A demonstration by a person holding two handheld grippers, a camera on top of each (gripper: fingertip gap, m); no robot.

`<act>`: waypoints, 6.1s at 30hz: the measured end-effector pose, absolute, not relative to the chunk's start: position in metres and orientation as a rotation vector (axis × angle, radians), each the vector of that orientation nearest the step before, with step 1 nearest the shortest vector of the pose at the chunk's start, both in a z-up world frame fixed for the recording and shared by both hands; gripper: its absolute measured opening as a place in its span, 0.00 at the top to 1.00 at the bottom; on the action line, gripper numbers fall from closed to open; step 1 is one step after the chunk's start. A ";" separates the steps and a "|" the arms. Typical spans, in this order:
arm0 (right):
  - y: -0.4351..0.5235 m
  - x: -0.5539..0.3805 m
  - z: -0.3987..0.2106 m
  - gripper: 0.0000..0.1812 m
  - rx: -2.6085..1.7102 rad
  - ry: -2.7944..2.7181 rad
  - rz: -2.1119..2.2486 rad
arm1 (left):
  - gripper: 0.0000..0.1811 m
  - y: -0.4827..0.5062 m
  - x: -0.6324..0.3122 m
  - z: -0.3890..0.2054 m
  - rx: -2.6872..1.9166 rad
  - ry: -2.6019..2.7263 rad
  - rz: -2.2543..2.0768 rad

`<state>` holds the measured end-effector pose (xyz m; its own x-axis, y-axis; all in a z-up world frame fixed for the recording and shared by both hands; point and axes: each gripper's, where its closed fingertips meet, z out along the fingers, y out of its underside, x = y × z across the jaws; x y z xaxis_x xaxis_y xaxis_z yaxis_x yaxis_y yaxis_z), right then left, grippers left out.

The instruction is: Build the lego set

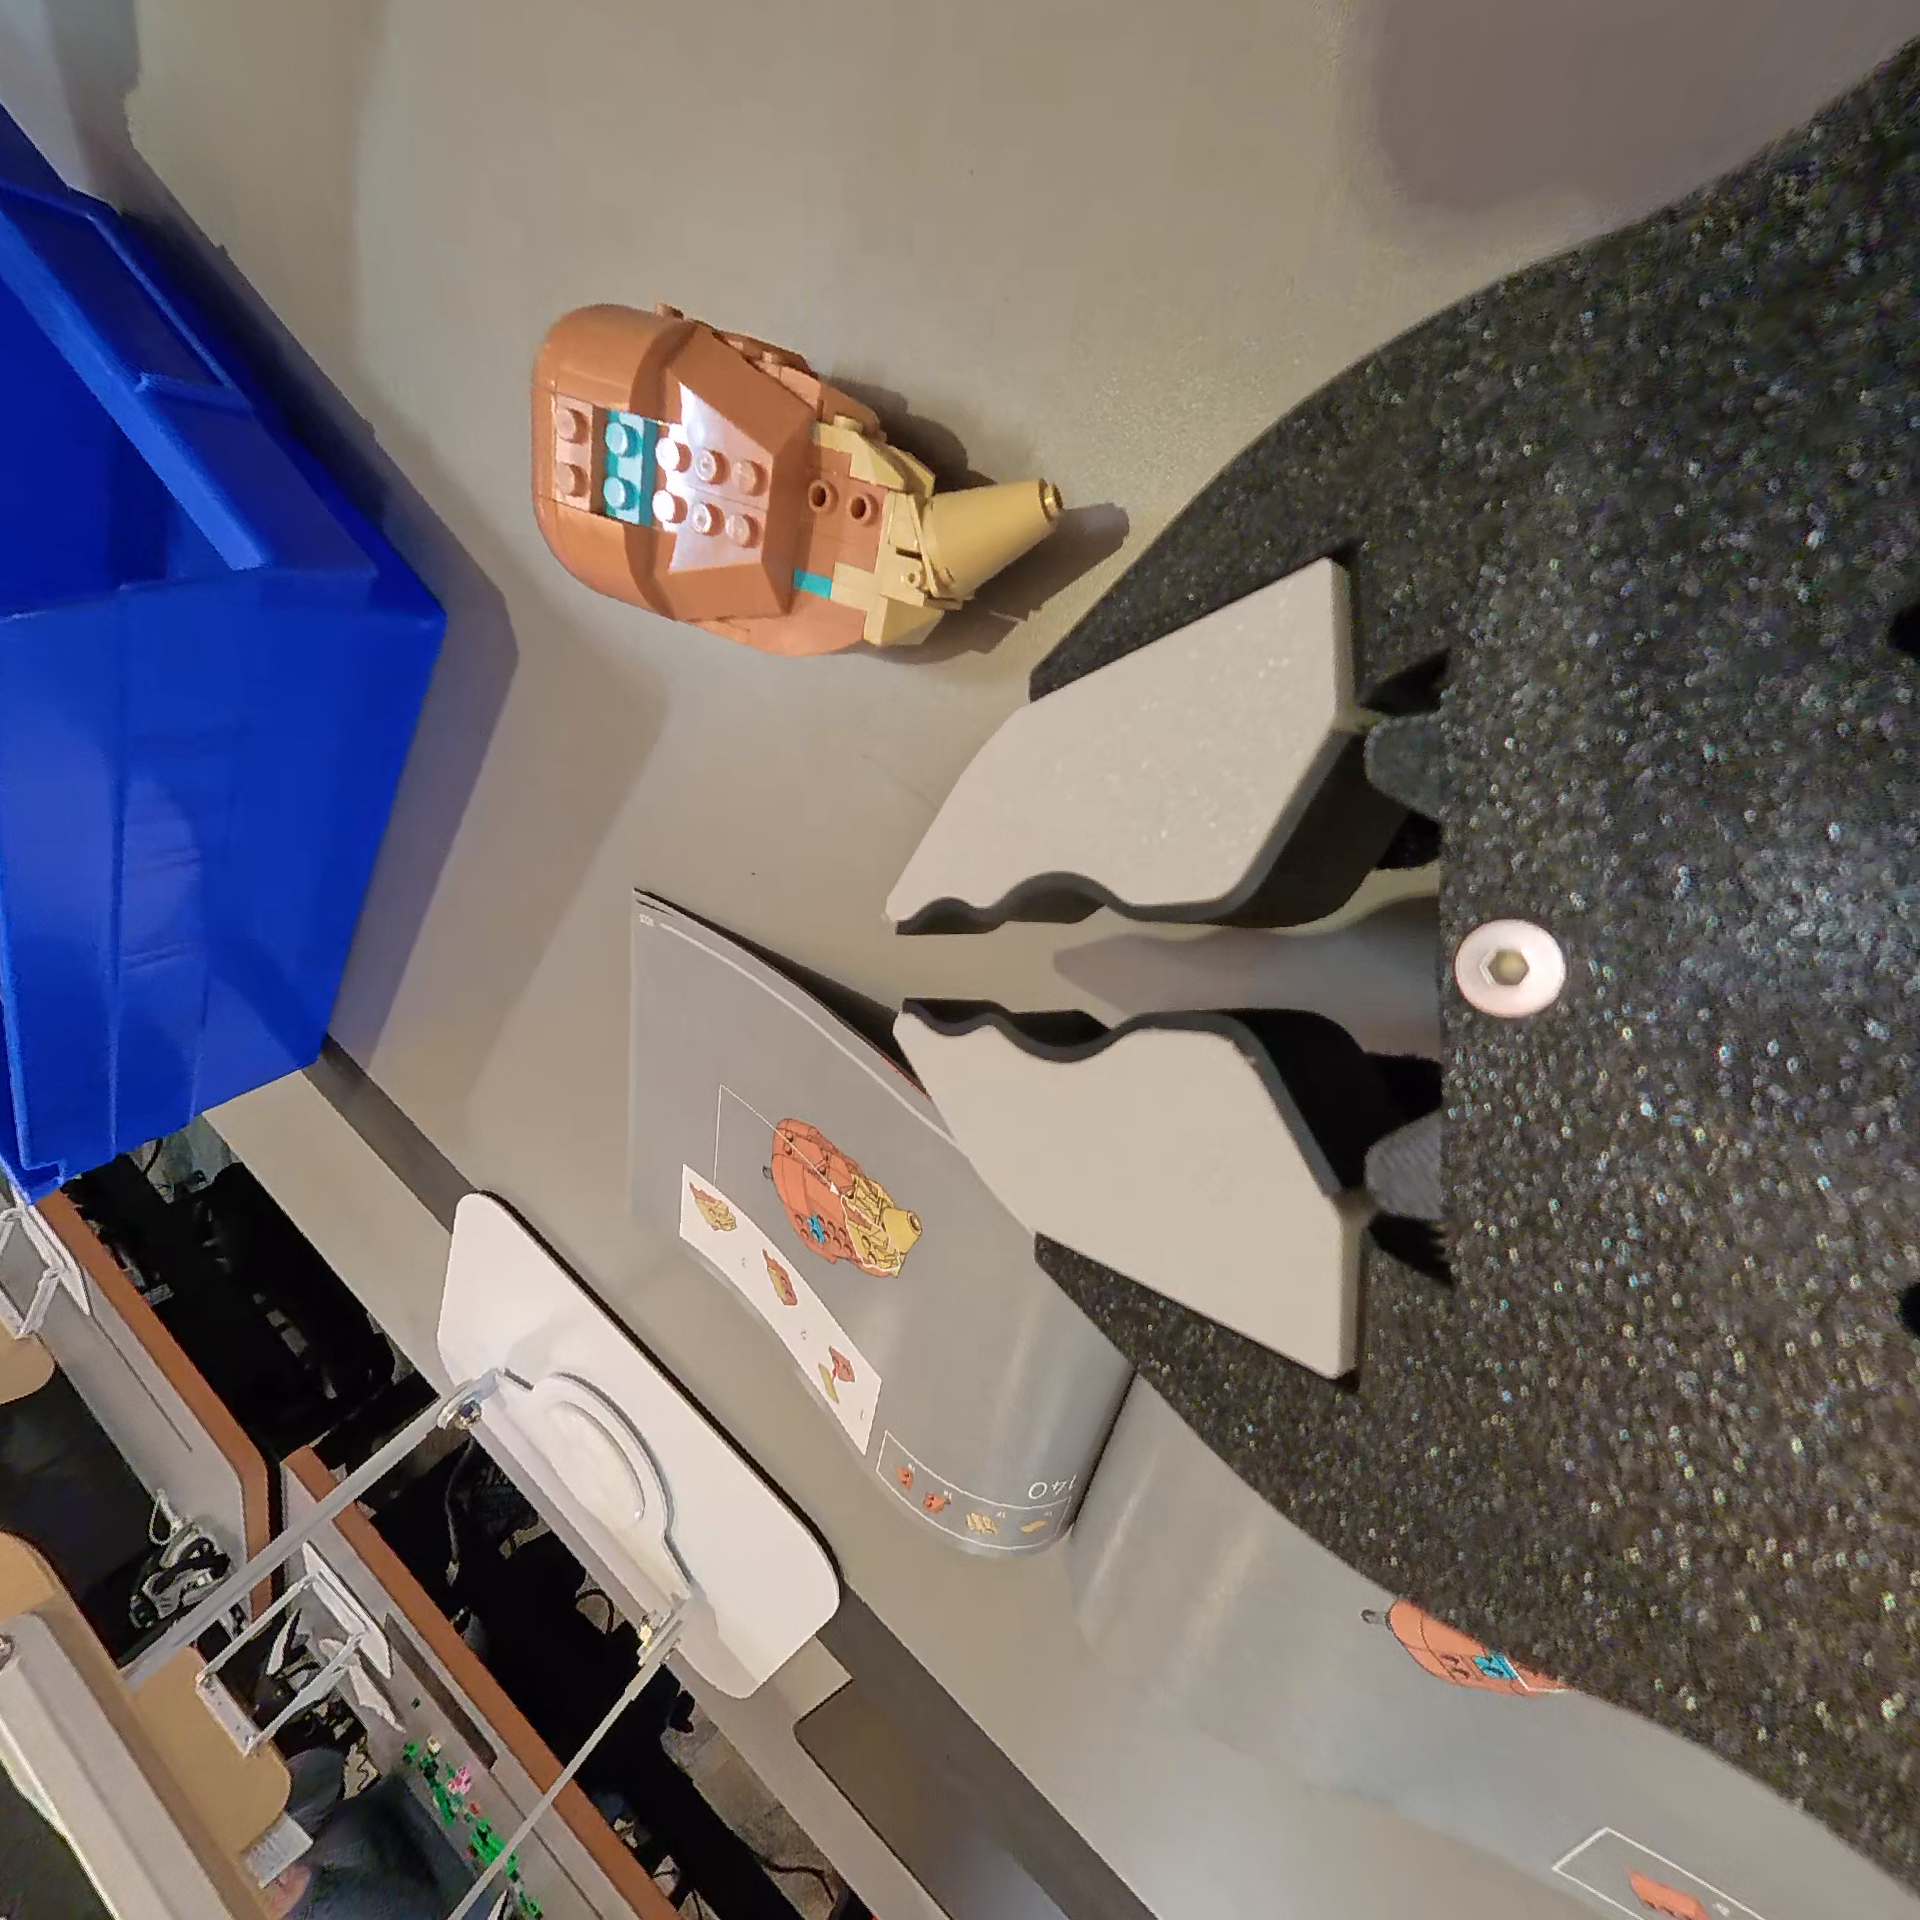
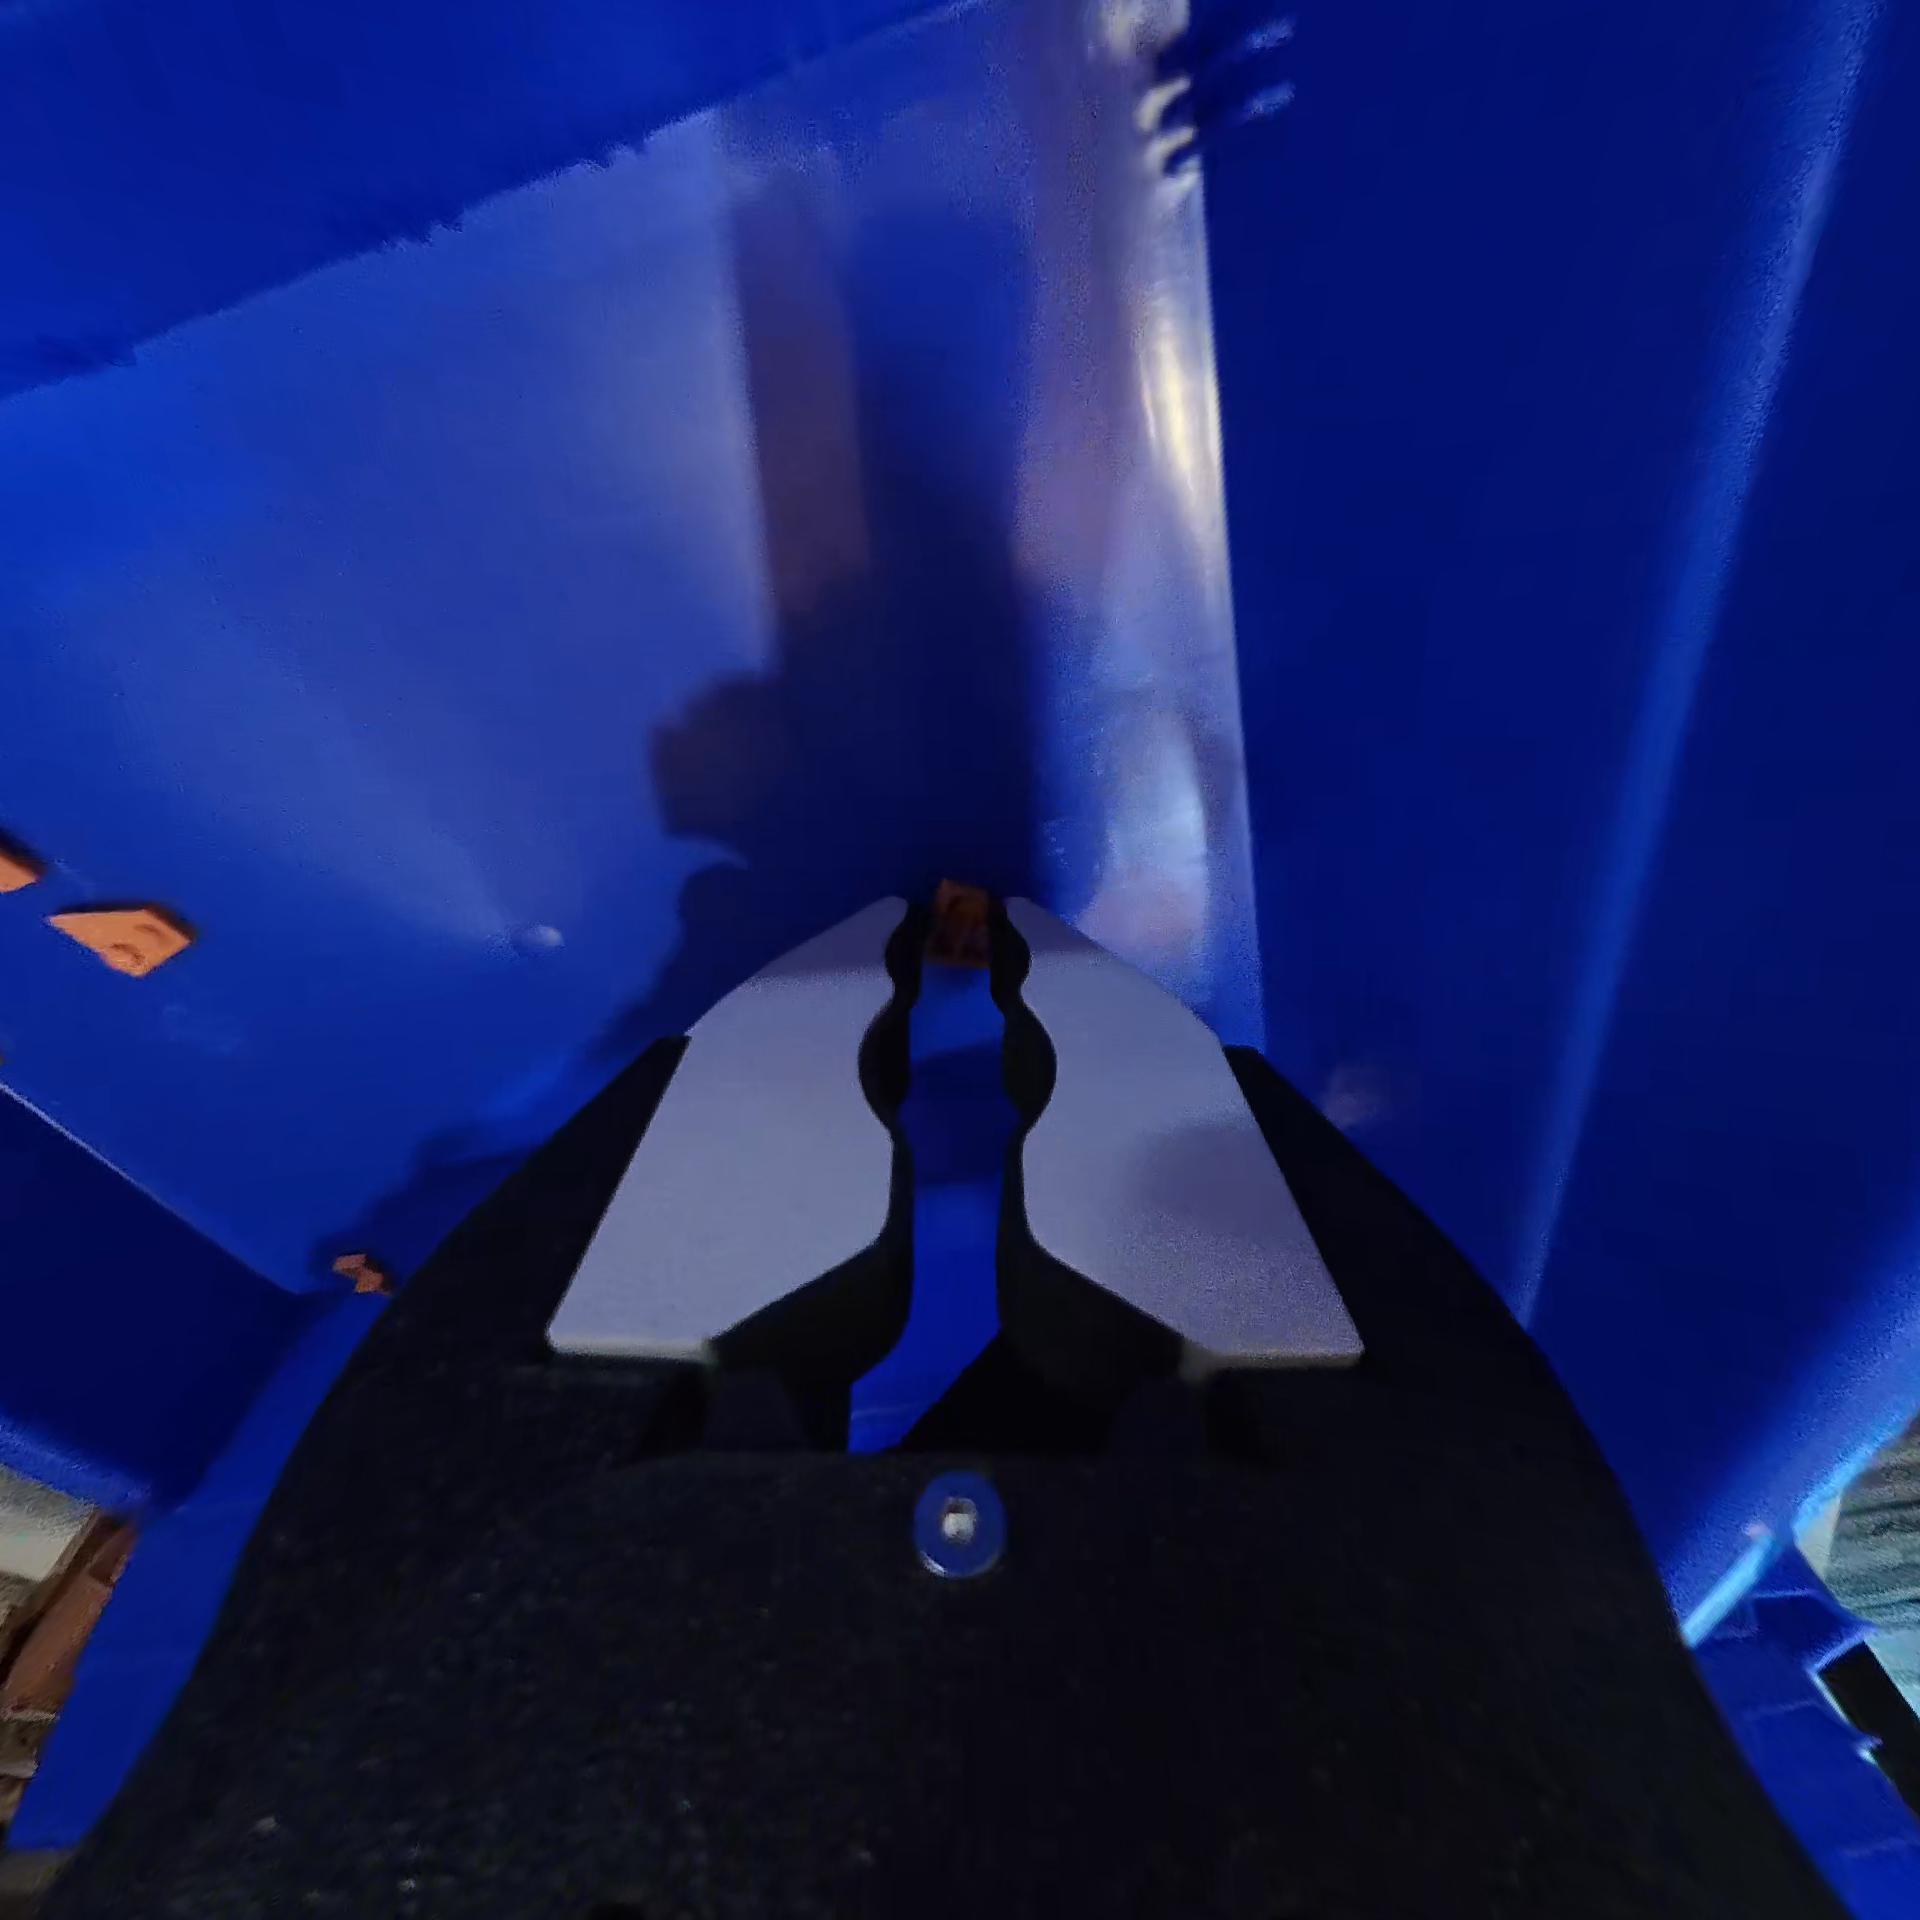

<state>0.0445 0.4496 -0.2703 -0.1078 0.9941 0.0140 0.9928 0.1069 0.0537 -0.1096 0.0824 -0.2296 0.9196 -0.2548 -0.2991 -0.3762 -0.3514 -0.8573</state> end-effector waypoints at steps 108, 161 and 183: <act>0.117 0.074 -0.234 0.81 1.846 2.938 -0.812 | 0.94 0.078 -0.106 -0.232 -1.944 0.504 0.203; 0.203 0.118 -0.238 0.81 0.699 3.074 -0.537 | 0.94 0.094 -0.141 -0.233 -1.995 0.363 0.245; 0.172 0.128 -0.265 0.88 -0.213 3.088 -0.687 | 0.94 0.096 -0.144 -0.243 -2.024 0.444 0.368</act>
<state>0.1283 0.1716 -0.2654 -0.9905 -0.1247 0.0578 -0.1375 0.8971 -0.4198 -0.1438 0.0959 -0.2431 0.8869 -0.1553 -0.4351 -0.4564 -0.4415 -0.7725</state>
